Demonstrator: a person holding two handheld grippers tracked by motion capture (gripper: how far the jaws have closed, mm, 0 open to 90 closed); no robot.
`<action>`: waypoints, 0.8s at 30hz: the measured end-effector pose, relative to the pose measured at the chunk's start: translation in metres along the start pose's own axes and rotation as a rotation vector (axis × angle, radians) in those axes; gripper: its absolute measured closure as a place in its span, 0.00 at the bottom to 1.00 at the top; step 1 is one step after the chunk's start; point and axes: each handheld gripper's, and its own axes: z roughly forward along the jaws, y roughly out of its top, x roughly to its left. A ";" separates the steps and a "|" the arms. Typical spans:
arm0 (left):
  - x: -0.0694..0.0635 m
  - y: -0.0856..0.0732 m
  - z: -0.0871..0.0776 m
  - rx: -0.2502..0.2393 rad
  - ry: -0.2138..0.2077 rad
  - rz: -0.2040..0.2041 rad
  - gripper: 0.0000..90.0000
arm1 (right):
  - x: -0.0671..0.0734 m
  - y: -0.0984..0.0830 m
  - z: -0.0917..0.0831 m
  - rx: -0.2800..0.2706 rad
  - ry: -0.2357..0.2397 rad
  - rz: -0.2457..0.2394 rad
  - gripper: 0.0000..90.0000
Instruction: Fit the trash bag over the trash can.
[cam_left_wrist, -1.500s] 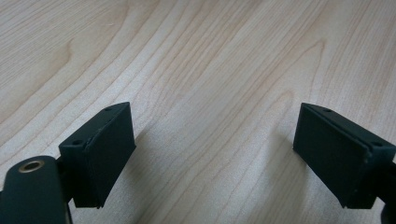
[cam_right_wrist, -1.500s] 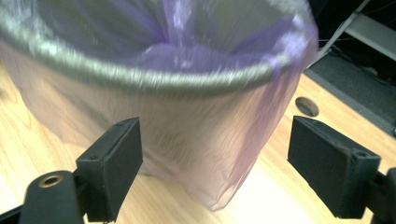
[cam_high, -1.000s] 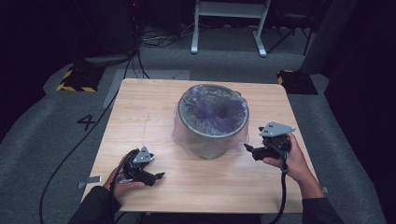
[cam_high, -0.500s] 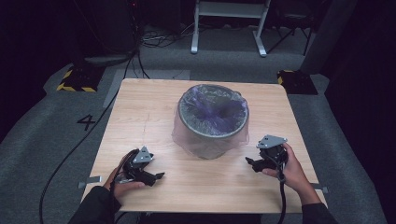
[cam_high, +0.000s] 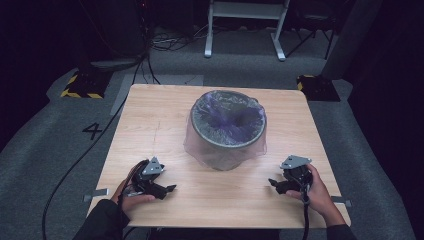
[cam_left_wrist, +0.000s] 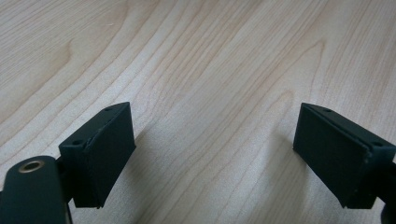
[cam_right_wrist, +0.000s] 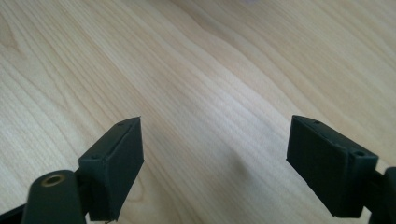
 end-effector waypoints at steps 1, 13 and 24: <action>0.000 0.000 0.000 0.000 0.000 0.000 0.13 | 0.000 -0.003 0.000 -0.003 0.004 0.010 0.21; 0.000 0.000 0.000 0.000 0.001 -0.001 0.14 | -0.006 -0.037 -0.003 -0.057 0.040 0.127 0.21; 0.001 0.001 0.000 0.001 0.001 -0.001 0.13 | -0.010 -0.074 -0.017 -0.158 0.027 0.223 0.21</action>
